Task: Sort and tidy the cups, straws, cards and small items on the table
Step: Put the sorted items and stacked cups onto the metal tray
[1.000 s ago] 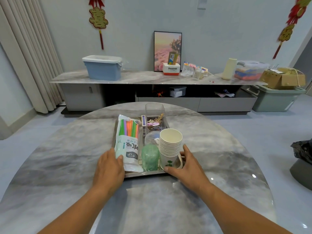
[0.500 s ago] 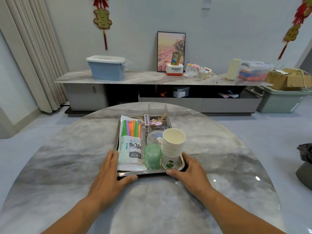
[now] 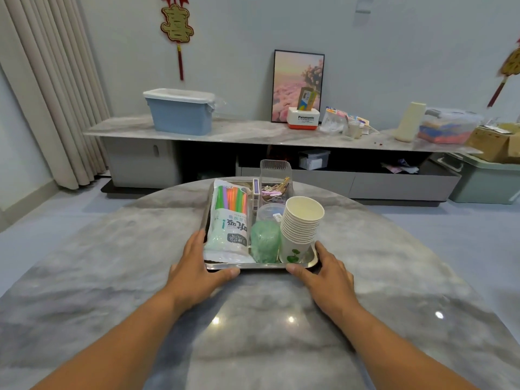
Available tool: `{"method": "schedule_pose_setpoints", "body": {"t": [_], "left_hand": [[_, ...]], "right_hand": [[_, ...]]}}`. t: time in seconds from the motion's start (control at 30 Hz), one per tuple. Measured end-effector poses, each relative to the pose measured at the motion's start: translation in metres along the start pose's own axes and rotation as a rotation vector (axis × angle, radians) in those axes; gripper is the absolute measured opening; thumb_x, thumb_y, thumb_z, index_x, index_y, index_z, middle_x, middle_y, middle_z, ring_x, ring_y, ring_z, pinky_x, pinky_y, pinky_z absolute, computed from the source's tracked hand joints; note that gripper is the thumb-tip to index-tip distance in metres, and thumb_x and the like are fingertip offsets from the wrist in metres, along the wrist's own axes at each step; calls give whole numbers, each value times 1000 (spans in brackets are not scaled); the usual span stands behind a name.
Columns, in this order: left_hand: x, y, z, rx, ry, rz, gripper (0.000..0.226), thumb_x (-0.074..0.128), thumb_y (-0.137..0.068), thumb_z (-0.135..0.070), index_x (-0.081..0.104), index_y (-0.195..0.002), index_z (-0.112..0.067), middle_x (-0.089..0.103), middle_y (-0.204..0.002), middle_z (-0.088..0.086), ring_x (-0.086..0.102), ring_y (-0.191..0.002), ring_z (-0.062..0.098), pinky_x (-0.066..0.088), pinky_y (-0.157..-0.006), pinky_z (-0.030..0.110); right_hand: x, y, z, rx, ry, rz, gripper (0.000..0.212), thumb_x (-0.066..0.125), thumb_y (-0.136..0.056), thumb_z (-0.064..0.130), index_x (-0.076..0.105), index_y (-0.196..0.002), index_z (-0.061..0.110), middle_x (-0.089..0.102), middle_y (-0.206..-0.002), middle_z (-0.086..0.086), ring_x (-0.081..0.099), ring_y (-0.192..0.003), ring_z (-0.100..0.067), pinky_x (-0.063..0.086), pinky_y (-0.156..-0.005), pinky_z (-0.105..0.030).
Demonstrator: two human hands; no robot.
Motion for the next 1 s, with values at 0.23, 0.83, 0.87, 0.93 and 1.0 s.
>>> {"method": "schedule_pose_setpoints", "body": {"t": [0.23,0.83,0.87,0.93,1.0], "left_hand": [[9,-55,10,9,-40,-43,105,68,-59,-82,21,-148,-50,32,-150,-27,46,-132,9,37,-107,47],[8,-86,11,55,-76,-129,85,66,-69,-77,32,-141,-48,46,-136,-25,52,-127,12,41,-110,46],[8,-86,10,53,-81,-128,84,66,-69,-77,32,-141,-48,46,-135,-25,52,-126,12,40,-110,46],[8,-86,11,49,-91,-128,84,65,-70,-78,32,-141,-47,46,-137,-24,52,-126,11,40,-110,47],[8,-86,11,48,-99,-128,84,65,-72,-78,32,-142,-46,46,-138,-23,52,-127,12,40,-111,47]], "right_hand": [[16,-54,-6,21,71,-51,98,54,-75,85,33,-155,33,51,-149,7,44,-137,-21,33,-108,-41],[22,-78,5,13,155,-108,105,39,-74,93,30,-157,29,46,-154,4,39,-141,-22,32,-114,-45],[22,-78,5,15,158,-105,105,39,-75,93,30,-157,29,46,-154,4,39,-142,-23,32,-114,-46],[22,-78,5,17,161,-107,104,39,-75,92,30,-157,29,46,-154,4,39,-142,-23,32,-114,-46],[22,-78,6,19,164,-110,103,39,-76,92,30,-157,29,46,-154,4,39,-142,-23,32,-114,-46]]}}
Point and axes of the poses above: each hand's wrist, its own y-axis away from the middle knuckle, its own x-axis out of the palm, z = x × y, the point moved 9 cm from there along -y, towards the middle knuckle
